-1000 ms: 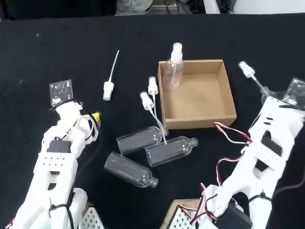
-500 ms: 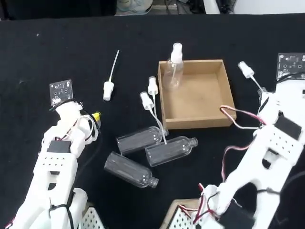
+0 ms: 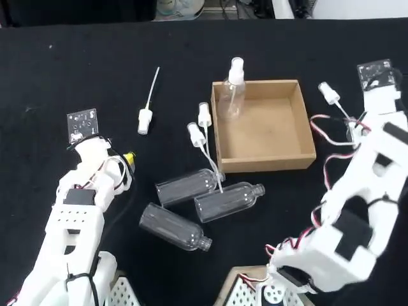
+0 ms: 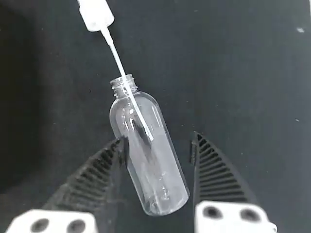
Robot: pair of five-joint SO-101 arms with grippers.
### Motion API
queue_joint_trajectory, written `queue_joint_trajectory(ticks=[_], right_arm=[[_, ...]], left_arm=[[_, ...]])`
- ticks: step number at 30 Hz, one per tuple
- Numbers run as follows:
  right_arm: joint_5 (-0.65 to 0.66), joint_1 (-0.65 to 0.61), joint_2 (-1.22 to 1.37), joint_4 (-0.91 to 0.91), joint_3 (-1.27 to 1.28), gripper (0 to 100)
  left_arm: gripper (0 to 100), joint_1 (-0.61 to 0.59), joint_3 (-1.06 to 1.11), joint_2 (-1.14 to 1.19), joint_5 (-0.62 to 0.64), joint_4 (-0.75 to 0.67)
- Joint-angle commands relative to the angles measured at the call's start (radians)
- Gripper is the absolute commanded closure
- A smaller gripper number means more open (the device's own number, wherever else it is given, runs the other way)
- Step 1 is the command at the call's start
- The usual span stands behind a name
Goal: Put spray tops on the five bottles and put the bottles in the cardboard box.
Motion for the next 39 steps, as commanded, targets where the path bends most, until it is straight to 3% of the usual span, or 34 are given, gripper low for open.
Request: queue_joint_trajectory(ticks=[1,4,13,26,28,32,39], right_arm=[[0.017,-0.032,0.099,0.075,-0.209,78.4],[0.014,-0.071,0.206,0.172,-0.355,74.0],[-0.025,-0.204,0.475,0.267,-0.714,78.3],[-0.023,-0.170,0.889,0.287,-1.132,78.8],[-0.023,-0.169,0.926,0.324,-1.176,82.0],[-0.031,-0.152,0.967,0.387,-1.307,99.5],[-0.103,-0.107,1.013,0.505,-1.527,98.8]], left_arm=[[82,-0.007,-0.015,-0.020,0.005,-0.020],[82,-0.007,-0.015,-0.020,0.005,-0.020],[82,-0.007,-0.013,-0.020,0.005,-0.020],[82,-0.007,-0.013,-0.020,0.005,-0.020],[82,-0.007,-0.013,-0.020,0.005,-0.020],[82,-0.007,-0.013,-0.020,0.005,-0.020],[82,-0.007,-0.015,-0.020,0.005,-0.020]])
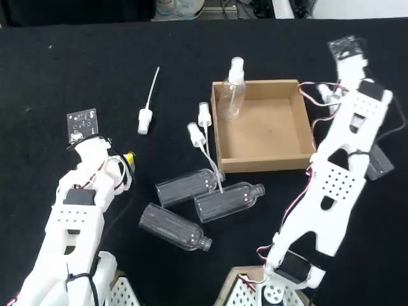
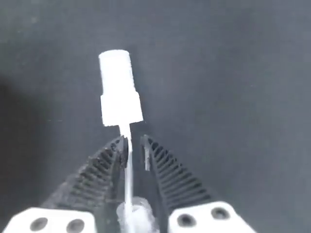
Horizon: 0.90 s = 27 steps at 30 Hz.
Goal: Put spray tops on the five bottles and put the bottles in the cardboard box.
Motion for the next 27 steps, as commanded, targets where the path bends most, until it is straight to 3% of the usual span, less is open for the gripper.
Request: queue_joint_trajectory(ticks=[1,8,13,16,22,27], right_arm=[[-0.023,0.043,0.002,0.060,-0.151,98.8],[-0.017,0.068,0.053,0.215,-0.354,97.9],[-0.015,0.021,0.082,0.393,-0.455,82.1],[0.035,-0.011,0.082,0.476,-0.495,80.9],[0.175,-0.014,0.108,0.486,-0.455,81.2],[0.178,-0.025,0.180,0.362,-0.456,81.4]], left_arm=[[82,-0.007,-0.015,-0.020,0.005,-0.020],[82,-0.007,-0.015,-0.020,0.005,-0.020],[82,-0.007,-0.015,-0.020,0.005,-0.020],[82,-0.007,-0.015,-0.020,0.005,-0.020],[82,-0.007,-0.015,-0.020,0.005,-0.020],[82,-0.007,-0.015,-0.020,0.005,-0.020]])
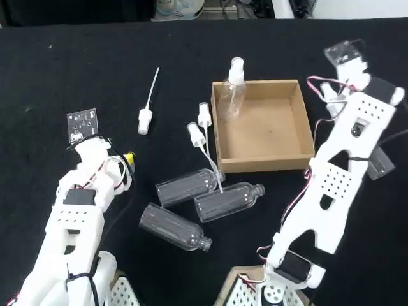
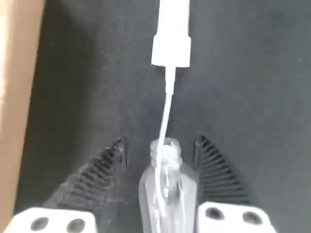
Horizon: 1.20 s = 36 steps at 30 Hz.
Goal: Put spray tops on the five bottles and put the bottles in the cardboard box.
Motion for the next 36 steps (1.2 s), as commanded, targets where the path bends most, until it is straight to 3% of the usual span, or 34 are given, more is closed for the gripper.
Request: queue_joint_trajectory(ticks=[1,7,12,20,24,36], right_arm=[[0.014,-0.025,0.013,-0.110,-0.019,81.5],[-0.060,-0.037,0.064,-0.175,-0.021,82.5],[-0.084,-0.032,0.070,-0.219,-0.021,99.2],[-0.084,0.040,0.064,-0.230,-0.059,98.8],[-0.149,0.083,0.027,-0.227,-0.054,98.8],[-0.173,0.137,-0.102,0.034,-0.053,98.8]], left_arm=[[82,-0.007,-0.015,-0.020,0.005,-0.020],[82,-0.007,-0.015,-0.020,0.005,-0.020],[82,-0.007,-0.015,-0.020,0.005,-0.020],[82,-0.007,-0.015,-0.020,0.005,-0.020],[82,-0.007,-0.015,-0.020,0.005,-0.020],[82,-0.007,-0.013,-0.020,0.005,-0.020]])
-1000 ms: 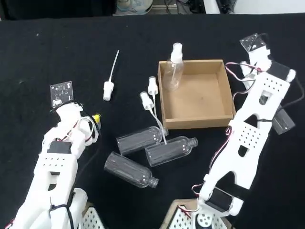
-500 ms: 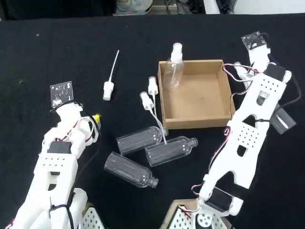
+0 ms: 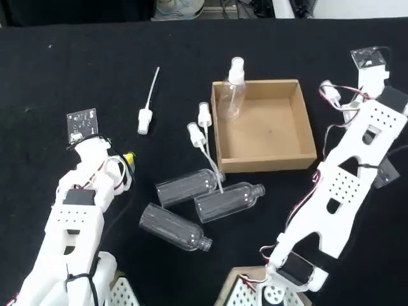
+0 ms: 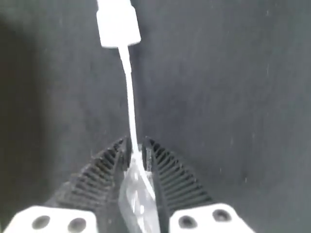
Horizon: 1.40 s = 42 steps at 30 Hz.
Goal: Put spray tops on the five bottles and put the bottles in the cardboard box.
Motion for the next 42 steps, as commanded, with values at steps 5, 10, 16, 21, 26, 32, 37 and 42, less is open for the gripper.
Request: queue_joint_trajectory(ticks=[5,10,16,21,26,32,37,42], right_arm=[[-0.006,0.089,-0.079,0.032,-0.050,97.5],[0.003,0.072,-0.104,0.101,-0.051,82.1],[0.034,0.043,-0.162,0.112,-0.048,80.9],[0.170,0.075,-0.171,0.123,-0.039,80.9],[0.253,0.109,-0.183,0.123,0.033,80.7],[0.195,0.118,-0.257,0.124,0.044,80.9],[0.140,0.118,-0.374,0.124,0.205,81.0],[0.176,0.117,-0.524,0.118,0.493,80.9]], left_arm=[[82,-0.007,-0.015,-0.020,0.006,-0.020],[82,-0.001,-0.015,-0.020,0.006,-0.020],[82,-0.007,-0.012,-0.020,0.006,-0.020],[82,-0.007,-0.012,-0.020,0.006,-0.020],[82,-0.004,-0.015,-0.020,0.006,-0.020],[82,-0.001,-0.015,-0.020,0.006,-0.020],[82,-0.005,-0.015,-0.020,0.006,-0.020],[82,-0.007,-0.015,-0.020,0.006,-0.020]])
